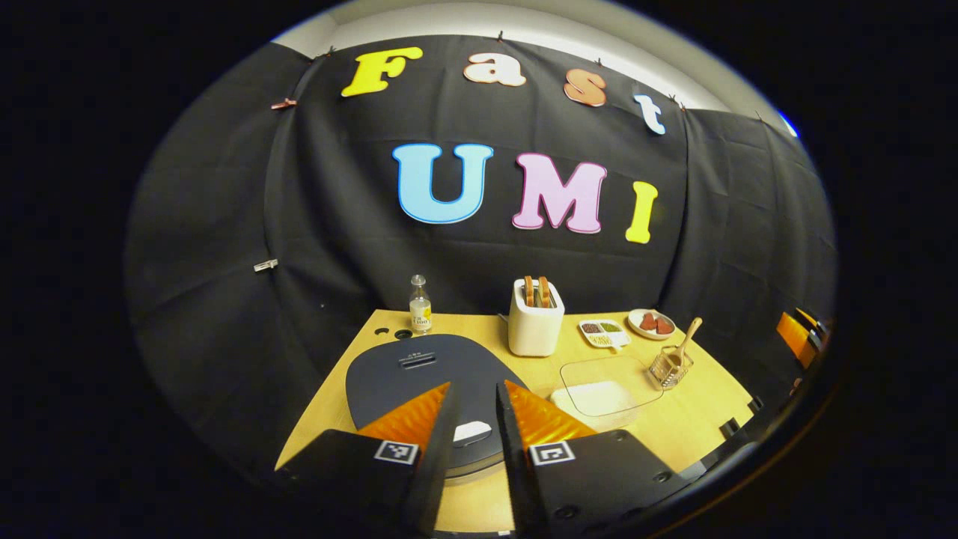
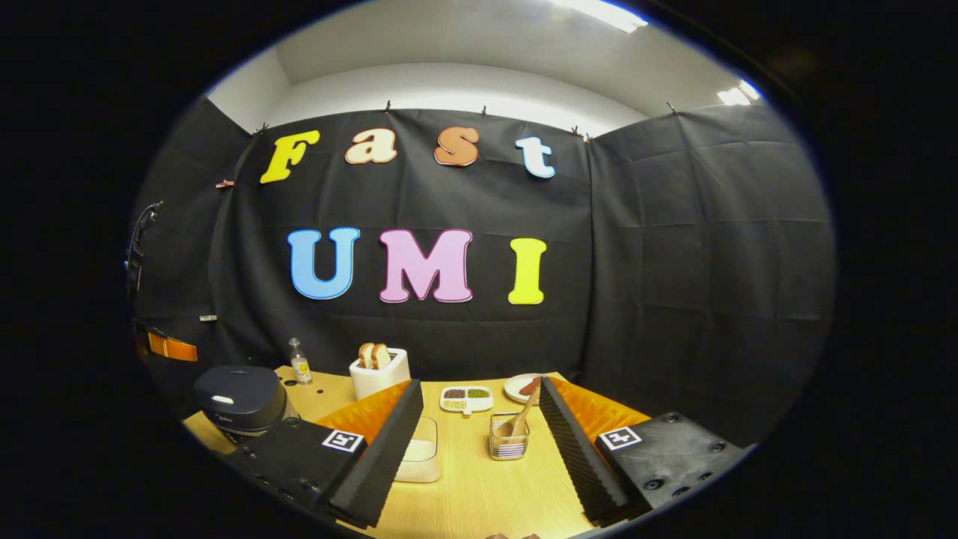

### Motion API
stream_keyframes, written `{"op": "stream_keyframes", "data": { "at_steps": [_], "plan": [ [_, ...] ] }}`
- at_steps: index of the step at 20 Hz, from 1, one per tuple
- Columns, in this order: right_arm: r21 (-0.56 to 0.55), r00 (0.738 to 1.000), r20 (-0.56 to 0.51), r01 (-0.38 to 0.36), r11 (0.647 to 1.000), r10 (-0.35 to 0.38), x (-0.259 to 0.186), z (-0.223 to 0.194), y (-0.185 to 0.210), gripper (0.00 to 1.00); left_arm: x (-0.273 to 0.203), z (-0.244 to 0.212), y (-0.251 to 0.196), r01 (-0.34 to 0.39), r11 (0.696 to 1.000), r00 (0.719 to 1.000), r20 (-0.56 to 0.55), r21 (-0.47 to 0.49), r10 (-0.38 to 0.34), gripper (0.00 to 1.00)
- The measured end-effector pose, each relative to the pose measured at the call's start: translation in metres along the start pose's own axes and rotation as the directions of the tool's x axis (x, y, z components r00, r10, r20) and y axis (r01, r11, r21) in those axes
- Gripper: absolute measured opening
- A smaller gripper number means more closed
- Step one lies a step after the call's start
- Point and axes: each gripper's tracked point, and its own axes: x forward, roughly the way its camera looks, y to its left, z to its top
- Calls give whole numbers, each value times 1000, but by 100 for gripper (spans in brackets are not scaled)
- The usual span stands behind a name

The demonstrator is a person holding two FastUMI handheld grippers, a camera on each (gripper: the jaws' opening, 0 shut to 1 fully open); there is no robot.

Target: Close the left gripper, press the button to open the rice cooker; take a wooden spoon from the chopstick holder with the right hand, scoop a spoonful of rice and pour it into the rice cooker, then put the wooden spoon back into the chopstick holder.

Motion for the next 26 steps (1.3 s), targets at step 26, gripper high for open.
{"op": "stream_keyframes", "data": {
  "at_steps": [26],
  "plan": [
    [-1, 962, -257, 92, 996, -89, -28, -72, -22, 98, 60, -88, 3, 31, 979, 961, -263, -203, -85, 7]
  ]
}}
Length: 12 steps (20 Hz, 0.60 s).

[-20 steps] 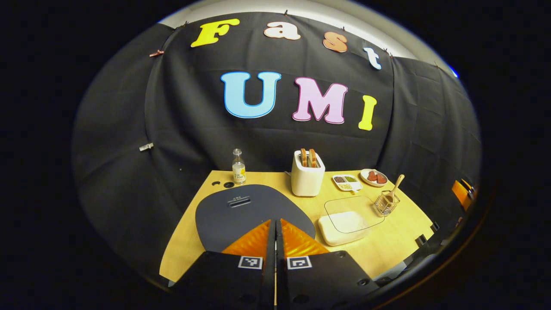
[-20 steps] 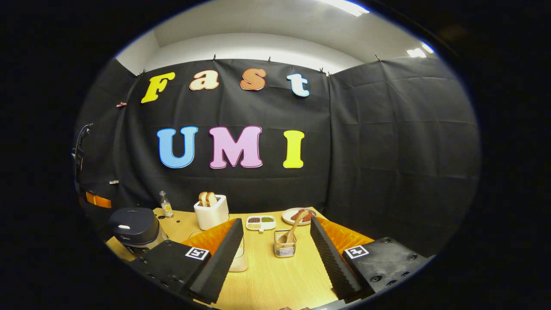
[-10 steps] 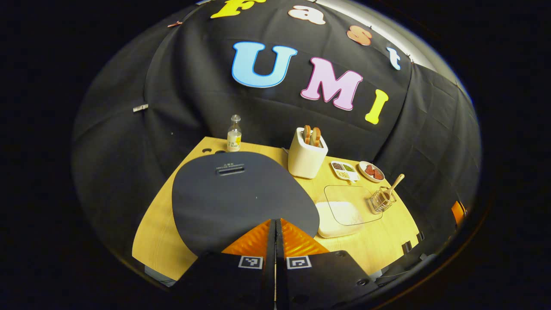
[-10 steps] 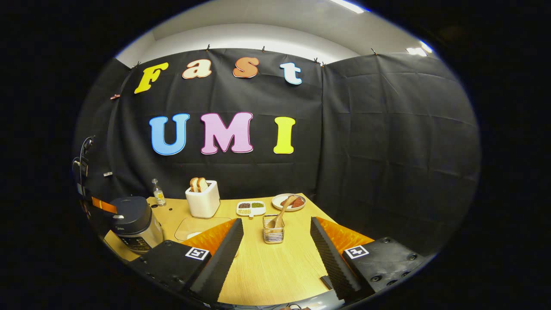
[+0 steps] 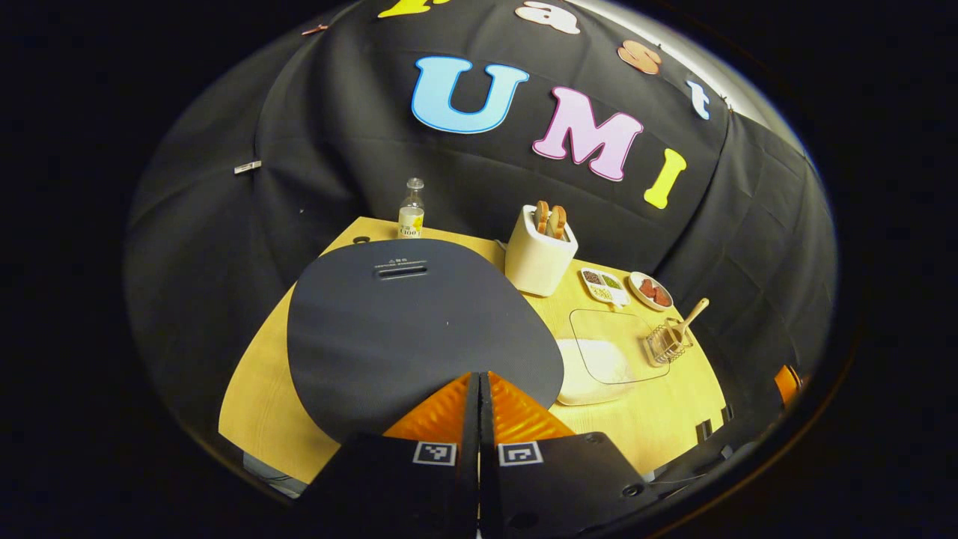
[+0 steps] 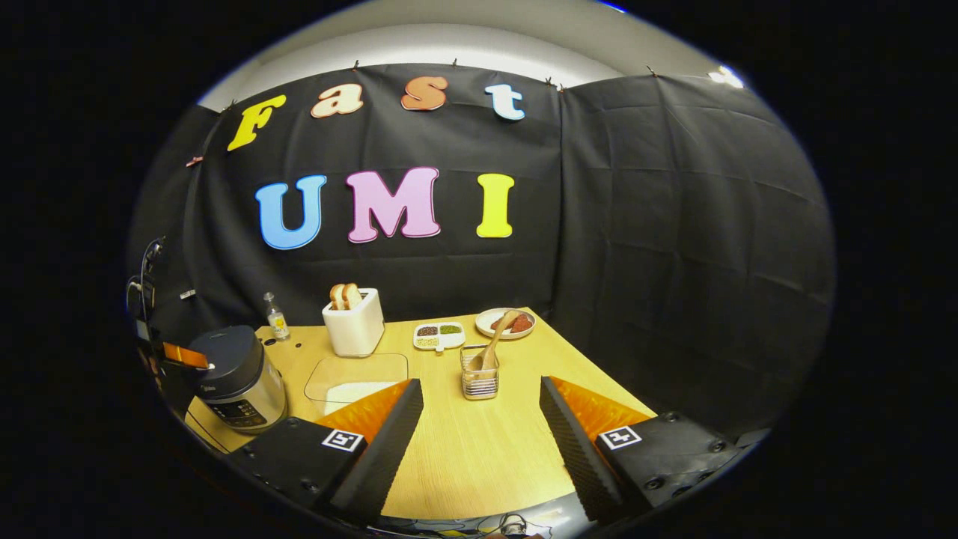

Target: Close the left gripper, press the button to open the rice cooker; take a wooden spoon from the chopstick holder with the right hand, scoop a spoonful of rice and pour it into the rice cooker, then put the wooden spoon back into the chopstick holder.

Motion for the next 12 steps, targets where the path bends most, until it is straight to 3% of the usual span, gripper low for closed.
{"op": "stream_keyframes", "data": {
  "at_steps": [4, 8, 10, 12],
  "plan": [
    [18, 1000, 0, -15, 1000, 15, 9, 5, 9, 98, 1, 0, 1, -22, 1000, 1000, 11, 20, 22, 7],
    [30, 999, -8, -45, 999, 45, 14, 3, 15, 98, -12, 19, -6, -67, 997, 993, 97, 43, 62, 6],
    [10, 999, -2, -49, 999, 49, 24, 5, 11, 98, -34, 59, -14, -117, 988, 965, 248, 101, 89, 7],
    [6, 999, -11, -38, 999, 38, 40, 3, 2, 98, -62, 111, -30, -152, 979, 906, 416, 138, 82, 6]
  ]
}}
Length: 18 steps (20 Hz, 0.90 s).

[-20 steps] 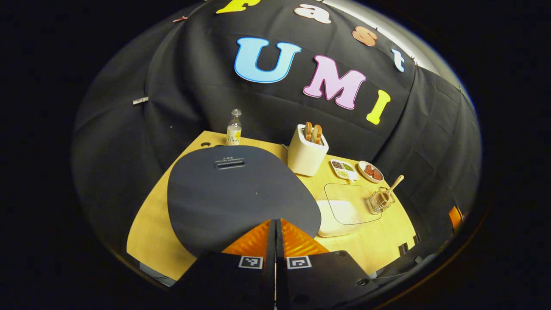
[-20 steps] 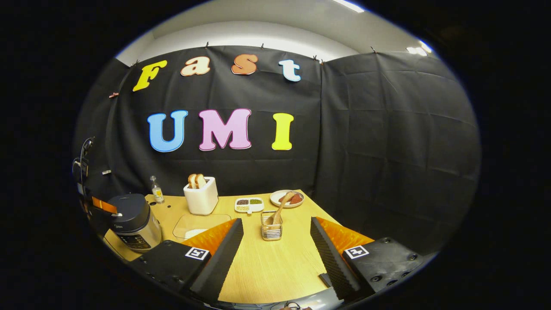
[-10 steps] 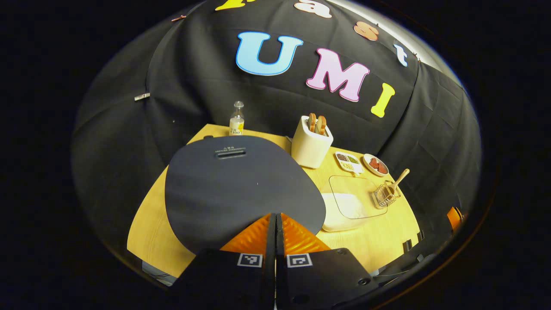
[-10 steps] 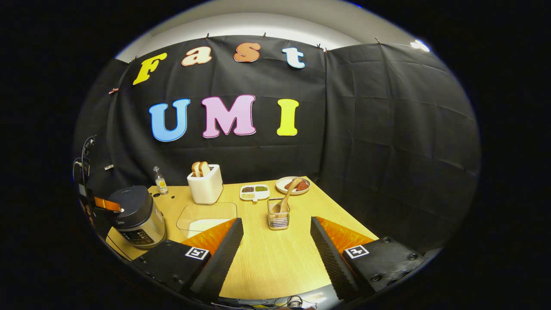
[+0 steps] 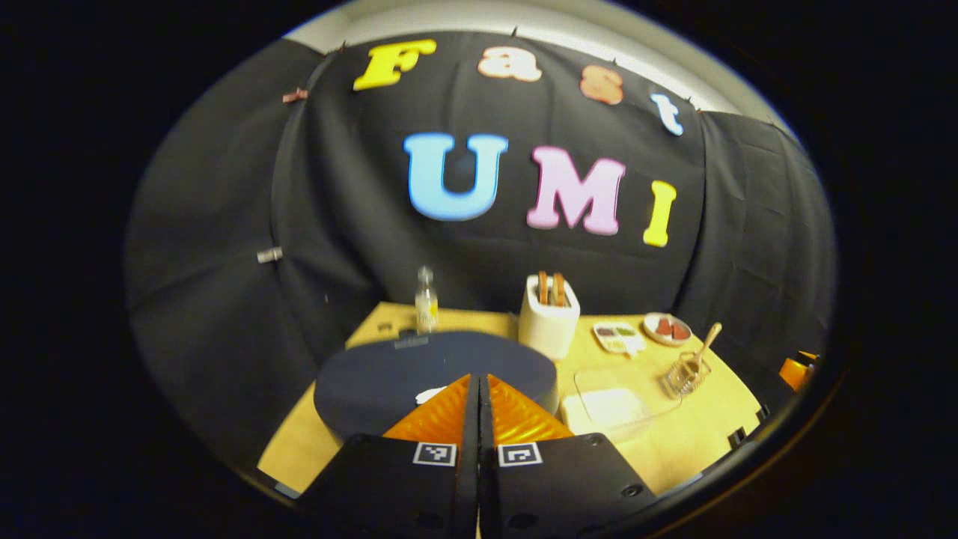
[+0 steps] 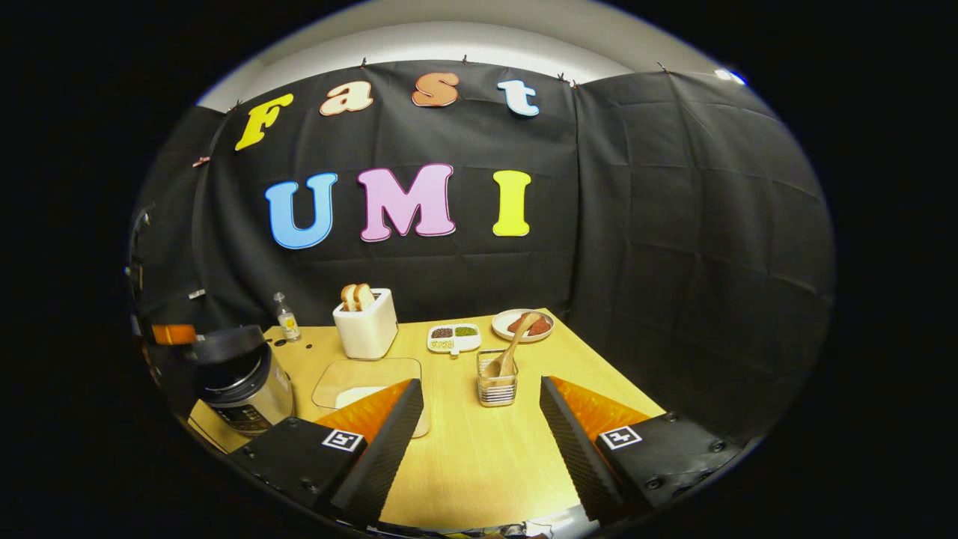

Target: Close the left gripper, press the button to open the rice cooker; take a wooden spoon from the chopstick holder with the right hand, scoop a spoonful of rice and pour it into the rice cooker, then put the wooden spoon back into the chopstick holder.

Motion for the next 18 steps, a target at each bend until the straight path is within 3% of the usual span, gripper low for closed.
{"op": "stream_keyframes", "data": {
  "at_steps": [2, 5, 11, 13, 14, 15, 16, 18],
  "plan": [
    [32, 1000, -11, -8, 999, 9, 13, 2, -5, 98, -9, 34, -11, -1, 1000, 997, 75, -6, 1, 7],
    [54, 1000, -15, -18, 998, 19, 40, 10, -15, 99, -16, 28, -26, -14, 1000, 997, 74, -8, 15, 7],
    [153, 998, -44, -34, 988, 41, 105, 22, -41, 98, -11, 10, -82, 3, 991, 1000, 13, -137, -1, 12],
    [180, 997, -61, -31, 983, 43, 128, 22, -51, 98, -11, 5, -96, -19, 990, 1000, -2, -141, 19, 20],
    [192, 996, -73, -30, 981, 45, 140, 21, -56, 99, -9, 1, -101, -33, 989, 999, -13, -143, 31, 35],
    [204, 995, -85, -25, 979, 43, 151, 20, -61, 99, -8, -2, -106, -41, 988, 999, -26, -147, 38, 39],
    [220, 994, -99, -17, 975, 40, 163, 18, -67, 99, -8, -7, -112, -53, 987, 998, -35, -153, 48, 59],
    [263, 990, -133, -11, 965, 48, 185, 13, -75, 99, -6, -15, -121, -75, 984, 996, -57, -164, 66, 76]
  ]
}}
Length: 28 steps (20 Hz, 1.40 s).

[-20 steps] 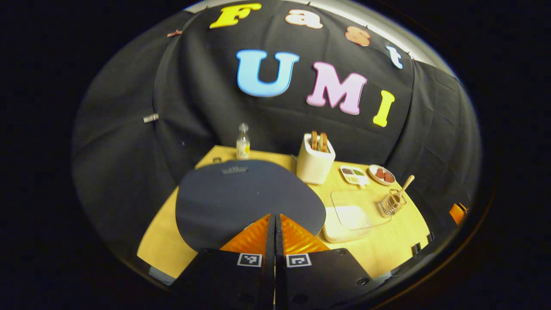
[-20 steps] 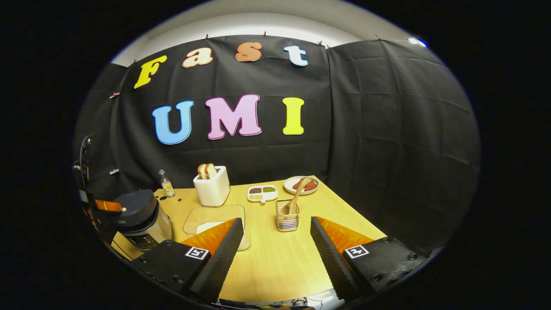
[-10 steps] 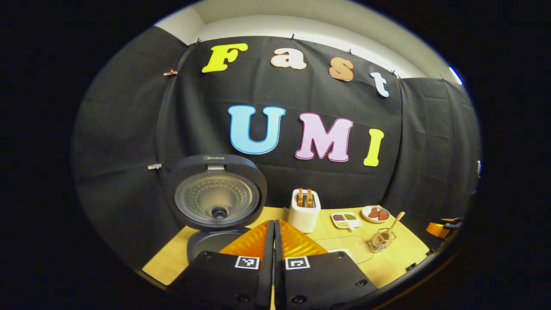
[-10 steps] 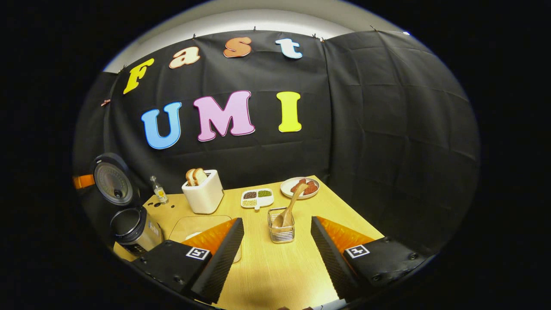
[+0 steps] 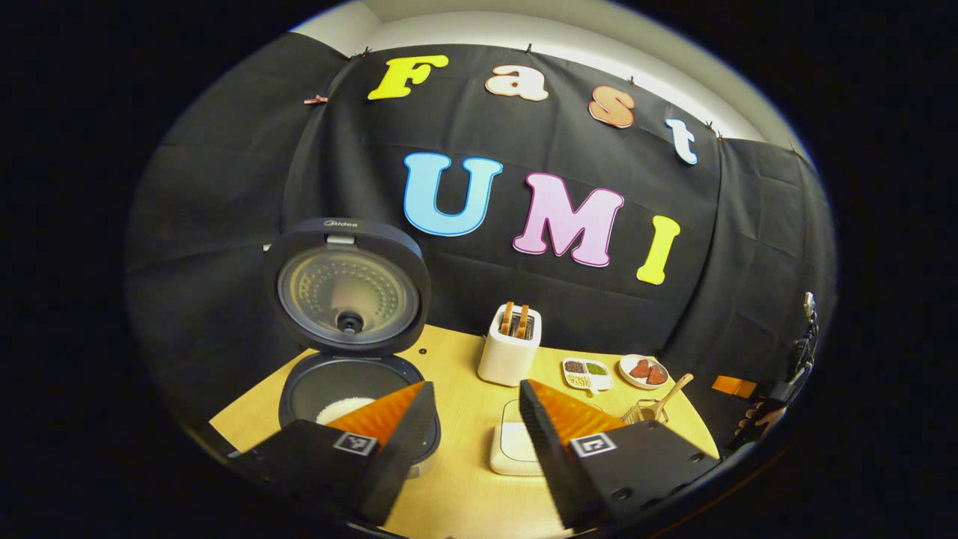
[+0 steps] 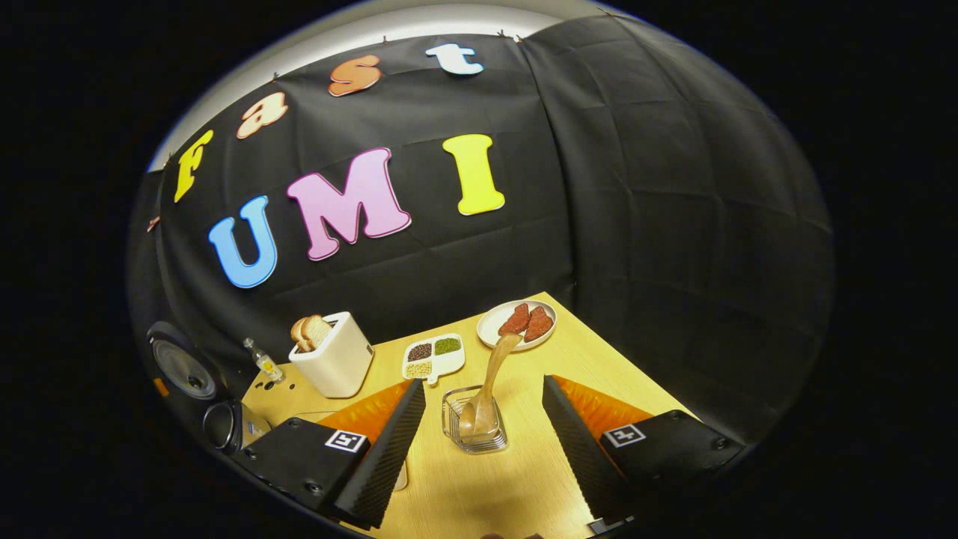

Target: Close the left gripper, press the button to open the rice cooker; take a wooden spoon from the chopstick holder with the right hand, scoop a spoonful of rice and pour it into the rice cooker, then put the wooden spoon back into the chopstick holder.

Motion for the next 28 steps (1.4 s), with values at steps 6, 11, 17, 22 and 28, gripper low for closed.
{"op": "stream_keyframes", "data": {
  "at_steps": [6, 11, 17, 22, 28],
  "plan": [
    [66, 994, -100, -27, 997, 34, 59, -14, -7, 98, 5, -33, -14, -98, 995, 992, -83, -31, 95, 95],
    [139, 984, -175, -17, 990, 41, 110, -31, -6, 98, 2, -55, -25, -159, 987, 978, -137, 12, 159, 95],
    [232, 973, -227, 27, 972, 28, 158, -51, -10, 99, -3, -79, -31, -207, 978, 958, -198, 12, 205, 95],
    [277, 965, -261, 38, 960, 37, 183, -64, -6, 80, -9, -95, -36, -237, 971, 945, -225, 27, 237, 95],
    [252, 965, -258, 21, 968, 46, 184, -64, 0, 25, -16, -110, -59, -205, 979, 949, -239, 23, 204, 95]
  ]
}}
